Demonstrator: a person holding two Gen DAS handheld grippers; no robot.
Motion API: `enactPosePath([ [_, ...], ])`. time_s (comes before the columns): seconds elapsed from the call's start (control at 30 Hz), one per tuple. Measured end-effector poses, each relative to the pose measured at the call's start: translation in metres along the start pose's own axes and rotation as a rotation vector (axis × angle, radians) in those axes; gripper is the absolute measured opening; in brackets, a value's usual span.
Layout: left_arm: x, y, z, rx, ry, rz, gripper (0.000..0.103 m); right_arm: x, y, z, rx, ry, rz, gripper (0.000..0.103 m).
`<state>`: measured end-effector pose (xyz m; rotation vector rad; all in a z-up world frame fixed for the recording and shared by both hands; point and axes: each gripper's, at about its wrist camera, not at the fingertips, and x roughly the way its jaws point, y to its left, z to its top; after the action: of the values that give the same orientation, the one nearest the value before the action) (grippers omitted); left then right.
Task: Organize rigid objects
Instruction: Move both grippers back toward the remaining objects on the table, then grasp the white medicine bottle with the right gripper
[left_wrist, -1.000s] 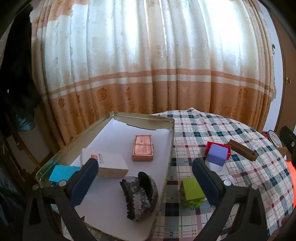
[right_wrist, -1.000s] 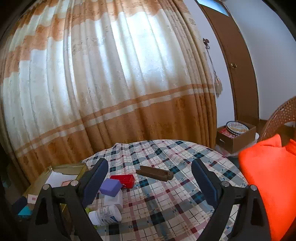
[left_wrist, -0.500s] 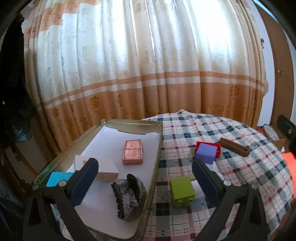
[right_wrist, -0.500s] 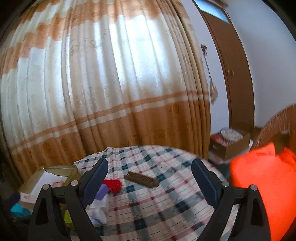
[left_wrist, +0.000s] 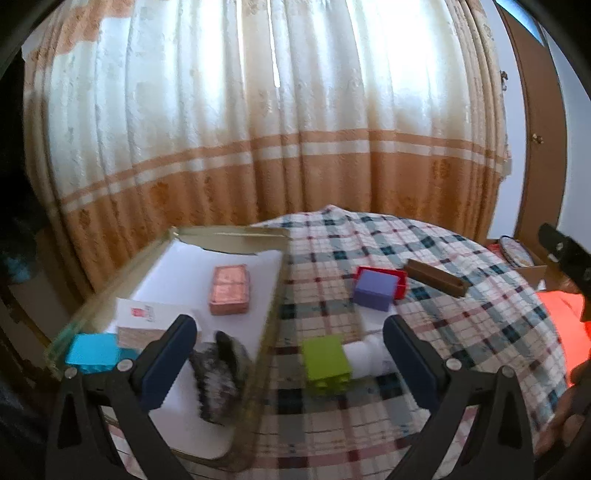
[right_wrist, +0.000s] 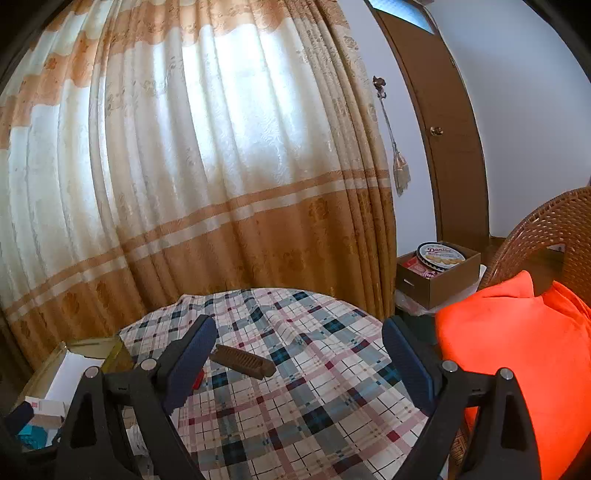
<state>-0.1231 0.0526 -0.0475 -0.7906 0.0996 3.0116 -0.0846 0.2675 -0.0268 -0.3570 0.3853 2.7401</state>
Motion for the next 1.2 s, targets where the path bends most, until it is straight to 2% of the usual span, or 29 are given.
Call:
enactPosePath([
  [0.2,0.003,-0.026,-0.001,0.081,0.023,-0.036,0.099,0.004,0.003,-0.002,0.001,0.024,0.019,0.093],
  [0.3,0.000,-0.024,-0.002,0.061,0.030,-0.057,0.097,0.009,0.003,-0.002,-0.001,0.057,0.043,0.093],
  [0.4,-0.009,-0.012,-0.003,0.005,0.039,-0.064,0.097,0.021,0.012,-0.005,-0.041,0.148,0.136,0.093],
  [0.53,-0.024,0.005,-0.003,0.003,0.012,-0.032,0.097,0.031,0.031,-0.013,-0.101,0.254,0.249,0.093],
  [0.63,-0.032,0.021,0.002,-0.037,-0.001,-0.027,0.098,0.041,0.056,-0.029,-0.136,0.379,0.366,0.093],
  [0.77,-0.033,0.035,0.006,-0.054,-0.009,0.006,0.098,0.055,0.080,-0.048,-0.111,0.529,0.453,0.093],
  [0.87,-0.033,0.045,0.006,-0.074,-0.001,0.018,0.098,0.061,0.092,-0.061,-0.124,0.593,0.461,0.087],
  [0.93,-0.033,0.051,0.004,-0.092,0.007,0.018,0.098,0.068,0.099,-0.070,-0.137,0.649,0.438,0.077],
  [1.07,-0.032,0.057,0.004,-0.111,0.011,0.023,0.098,0.074,0.104,-0.075,-0.125,0.674,0.450,0.072],
  [1.2,-0.032,0.059,0.005,-0.121,0.012,0.019,0.098,0.075,0.117,-0.078,-0.143,0.694,0.484,0.071],
])
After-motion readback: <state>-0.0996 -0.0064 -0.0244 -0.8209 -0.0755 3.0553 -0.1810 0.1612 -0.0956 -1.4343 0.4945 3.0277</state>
